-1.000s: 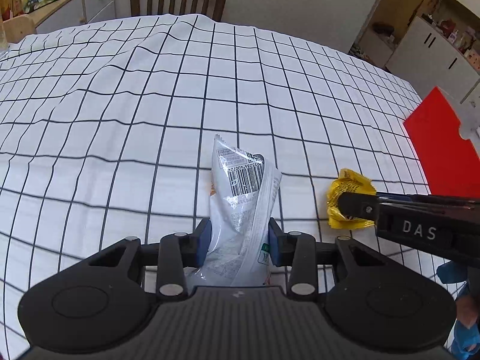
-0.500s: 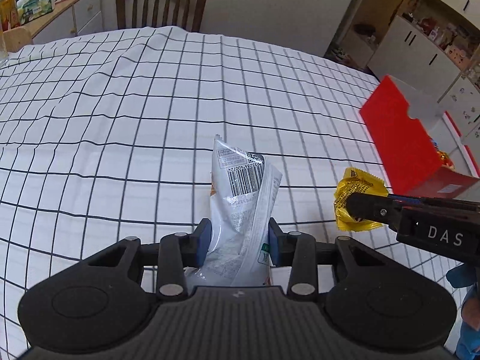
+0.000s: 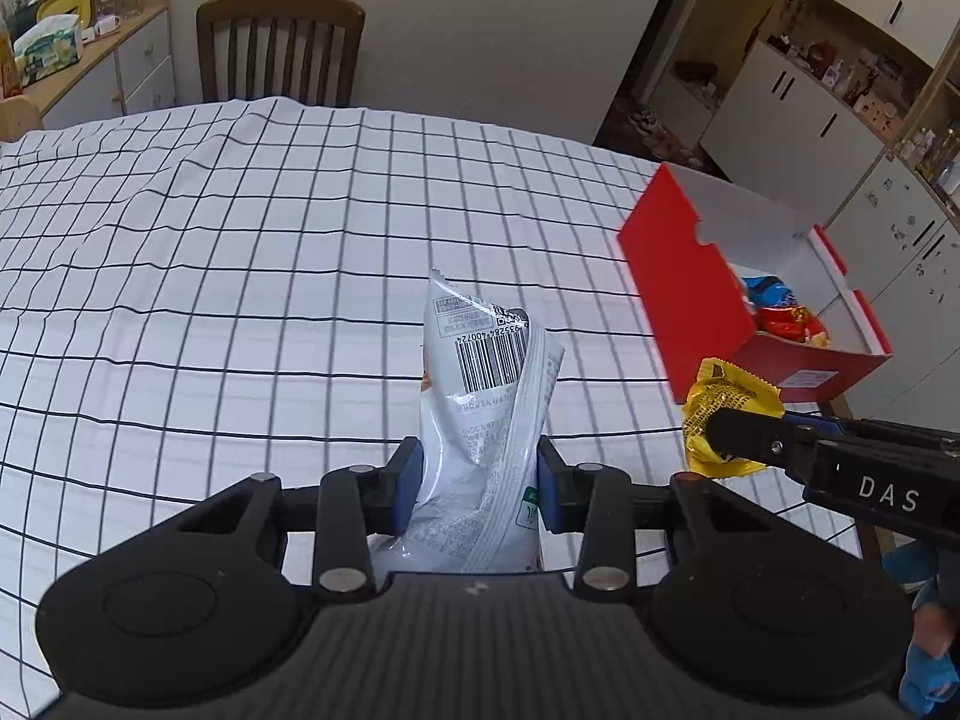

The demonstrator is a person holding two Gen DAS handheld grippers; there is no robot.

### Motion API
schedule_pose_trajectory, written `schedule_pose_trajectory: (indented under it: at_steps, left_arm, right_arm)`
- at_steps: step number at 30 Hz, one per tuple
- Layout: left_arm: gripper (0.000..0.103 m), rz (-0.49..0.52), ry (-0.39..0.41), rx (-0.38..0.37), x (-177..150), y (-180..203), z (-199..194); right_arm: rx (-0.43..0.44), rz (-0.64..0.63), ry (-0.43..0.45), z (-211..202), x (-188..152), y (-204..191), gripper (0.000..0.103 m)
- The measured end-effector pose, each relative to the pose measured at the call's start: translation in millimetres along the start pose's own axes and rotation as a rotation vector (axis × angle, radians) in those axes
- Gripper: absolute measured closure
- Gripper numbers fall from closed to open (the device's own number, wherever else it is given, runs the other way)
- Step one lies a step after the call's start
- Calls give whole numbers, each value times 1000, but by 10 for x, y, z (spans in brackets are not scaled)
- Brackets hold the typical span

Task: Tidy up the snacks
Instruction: 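Carry the white packet and yellow M&M's bag with both grippers over the box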

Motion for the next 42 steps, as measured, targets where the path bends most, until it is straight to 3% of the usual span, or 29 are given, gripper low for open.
schedule_pose_trajectory:
  at_steps: [24, 42]
  left_arm:
    - [65, 122, 57, -64, 181, 1851, 70]
    - [65, 158, 58, -28, 688, 2677, 586]
  right_arm:
    - [-10, 35, 122, -921, 138, 1482, 76]
    - [-58, 27, 165, -988, 523, 2421, 76]
Point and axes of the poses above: each gripper's, at about its wrist camera, not at the fingertips, and z roughly the way its jaws point, y to its right, x to its top, the point moved 5 cm from there along z, roughly the way its jaws point, and after that the axes turned 5 degrees about -y, right-handed, at the moved point
